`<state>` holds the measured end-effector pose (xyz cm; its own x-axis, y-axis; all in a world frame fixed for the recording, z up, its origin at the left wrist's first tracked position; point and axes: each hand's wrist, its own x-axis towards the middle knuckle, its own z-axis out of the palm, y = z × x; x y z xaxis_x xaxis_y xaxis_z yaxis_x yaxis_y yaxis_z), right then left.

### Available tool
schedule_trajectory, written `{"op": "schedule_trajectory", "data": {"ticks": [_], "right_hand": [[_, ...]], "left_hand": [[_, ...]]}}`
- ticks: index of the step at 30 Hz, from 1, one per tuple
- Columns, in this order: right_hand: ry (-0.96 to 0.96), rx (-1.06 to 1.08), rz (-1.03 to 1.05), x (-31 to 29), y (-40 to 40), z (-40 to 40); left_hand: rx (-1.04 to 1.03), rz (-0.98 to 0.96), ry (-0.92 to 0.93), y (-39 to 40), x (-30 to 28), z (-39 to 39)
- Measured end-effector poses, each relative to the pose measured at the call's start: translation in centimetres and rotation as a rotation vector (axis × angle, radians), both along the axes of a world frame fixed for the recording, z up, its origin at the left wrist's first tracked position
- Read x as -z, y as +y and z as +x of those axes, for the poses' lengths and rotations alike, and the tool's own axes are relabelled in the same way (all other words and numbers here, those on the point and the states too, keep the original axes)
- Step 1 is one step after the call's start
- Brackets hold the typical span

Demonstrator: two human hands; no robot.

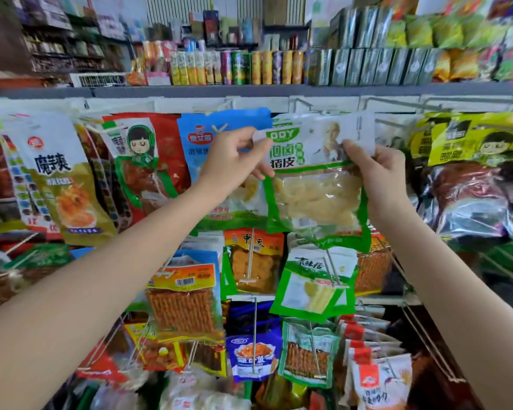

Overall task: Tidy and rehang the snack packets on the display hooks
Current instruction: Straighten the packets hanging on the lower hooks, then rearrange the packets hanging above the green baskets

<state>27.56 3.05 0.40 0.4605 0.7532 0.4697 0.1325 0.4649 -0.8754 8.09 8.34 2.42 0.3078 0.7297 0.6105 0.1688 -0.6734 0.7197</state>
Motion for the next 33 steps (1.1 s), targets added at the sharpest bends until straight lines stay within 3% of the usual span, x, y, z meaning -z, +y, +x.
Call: {"op": "schedule_trajectory", "data": {"ticks": [8,11,15,19,24,33], "right_hand": [[-0.004,0.097,-0.072,0.1,1.3,-0.2],[-0.111,0.199,-0.118,0.4,2.4,0.0],[-0.372,0.401,-0.221,1.3,2.9,-0.6],[-0.393,0.518,-0.001,3.2,2.0,-2.7],[-0.543,0.222,0.08,5.3,2.1,-7.8],[-0.886,-0.287,-0.231,14.1,1.7,-23.5]], "left_hand": [[-0.086,-0.143,0.079,1.3,-0.1,1.1],[-0.185,-0.172,0.07,2.5,-0.1,2.0],[-0.377,0.019,0.163,3.3,0.7,2.8],[-0.332,0.252,0.092,1.0,3.6,1.8],[-0.281,0.369,0.158,-1.8,9.0,-3.7],[-0.661,-0.004,0.25,-3.2,19.9,-23.0]]}}
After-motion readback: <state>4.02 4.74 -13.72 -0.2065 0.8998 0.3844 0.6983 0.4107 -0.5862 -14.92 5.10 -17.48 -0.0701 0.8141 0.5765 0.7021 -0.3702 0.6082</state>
